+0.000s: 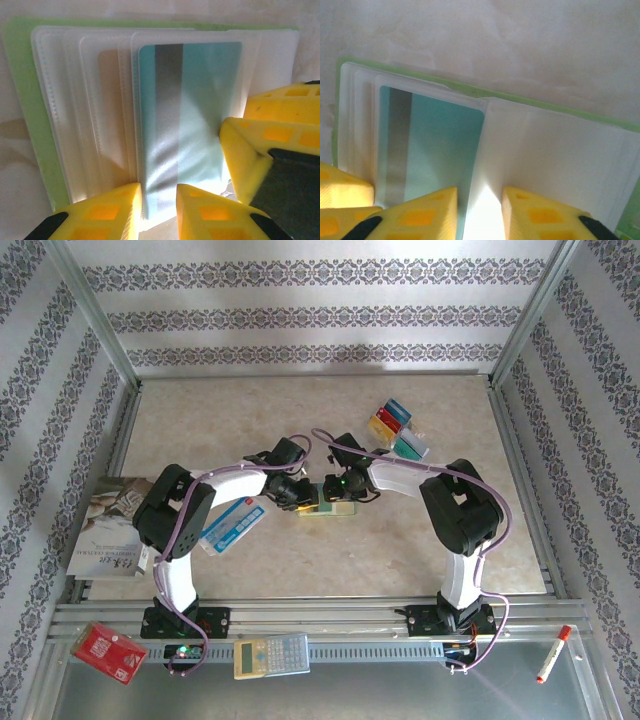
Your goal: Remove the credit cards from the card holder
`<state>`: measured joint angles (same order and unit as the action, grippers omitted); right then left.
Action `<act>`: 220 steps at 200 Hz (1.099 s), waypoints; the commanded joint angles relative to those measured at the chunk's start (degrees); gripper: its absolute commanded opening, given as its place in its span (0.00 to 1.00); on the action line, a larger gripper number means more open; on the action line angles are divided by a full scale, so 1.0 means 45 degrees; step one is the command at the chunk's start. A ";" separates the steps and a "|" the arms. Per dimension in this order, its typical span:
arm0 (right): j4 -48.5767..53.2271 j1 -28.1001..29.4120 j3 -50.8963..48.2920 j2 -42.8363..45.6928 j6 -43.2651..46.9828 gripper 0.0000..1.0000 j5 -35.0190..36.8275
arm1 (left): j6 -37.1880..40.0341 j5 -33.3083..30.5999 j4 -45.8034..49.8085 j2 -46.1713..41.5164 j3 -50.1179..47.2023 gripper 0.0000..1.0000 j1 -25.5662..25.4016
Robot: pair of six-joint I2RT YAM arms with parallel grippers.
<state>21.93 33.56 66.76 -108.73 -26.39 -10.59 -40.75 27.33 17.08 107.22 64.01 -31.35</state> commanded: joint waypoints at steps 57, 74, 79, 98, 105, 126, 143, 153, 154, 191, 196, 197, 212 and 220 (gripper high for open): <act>0.1112 0.0082 -0.0224 -0.0912 0.0135 0.27 0.0938 | -0.0833 0.0319 -0.0810 -0.0898 -0.0674 0.28 0.0302; 0.1102 0.0075 -0.0198 -0.0916 0.0142 0.27 0.0870 | -0.1051 0.0542 -0.1138 -0.0978 -0.0741 0.28 0.0292; 0.1102 0.0089 -0.0200 -0.0926 0.0123 0.27 0.0869 | -0.1077 0.0431 -0.1101 -0.1059 -0.0756 0.28 0.0292; 0.1095 0.0085 -0.0155 -0.0935 0.0158 0.27 0.0850 | -0.1087 0.0007 -0.0955 -0.1333 -0.0761 0.28 0.0305; 0.1089 0.0081 -0.0154 -0.0936 0.0176 0.27 0.0849 | -0.1115 -0.0019 -0.1051 -0.1421 -0.0816 0.28 0.0305; 0.1088 0.0090 -0.0141 -0.0953 0.0172 0.27 0.0830 | -0.1296 0.0380 -0.1446 -0.1330 -0.0876 0.28 0.0303; 0.1055 0.0075 -0.0136 -0.0952 0.0142 0.27 0.0810 | -0.1280 0.0575 -0.1404 -0.0920 -0.0680 0.28 0.0288; 0.1063 0.0090 -0.0157 -0.0956 0.0140 0.27 0.0793 | -0.1252 0.0621 -0.1437 -0.0702 -0.0613 0.28 0.0293; 0.1054 0.0076 -0.0153 -0.0956 0.0131 0.27 0.0792 | -0.1254 0.0613 -0.1425 -0.0692 -0.0592 0.28 0.0300; 0.1043 0.0075 -0.0164 -0.0888 0.0101 0.27 0.0713 | -0.1034 0.0349 -0.1197 -0.0234 -0.0371 0.29 0.0299; 0.1044 0.0084 -0.0143 -0.0897 0.0089 0.27 0.0713 | -0.0999 0.0288 -0.1132 -0.0166 -0.0358 0.29 0.0302; 0.1044 0.0083 -0.0136 -0.0887 0.0086 0.27 0.0713 | -0.1001 0.0291 -0.1126 -0.0150 -0.0357 0.29 0.0305; 0.1053 0.0071 -0.0125 -0.0897 0.0101 0.27 0.0713 | -0.0981 0.0244 -0.1110 -0.0059 -0.0381 0.28 0.0293; 0.1063 0.0080 -0.0115 -0.0897 0.0102 0.27 0.0713 | -0.0971 0.0281 -0.1165 -0.0057 -0.0393 0.28 0.0296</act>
<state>22.74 33.65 67.40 -109.27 -26.37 -9.69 -45.50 28.91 11.94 105.97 60.99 -30.61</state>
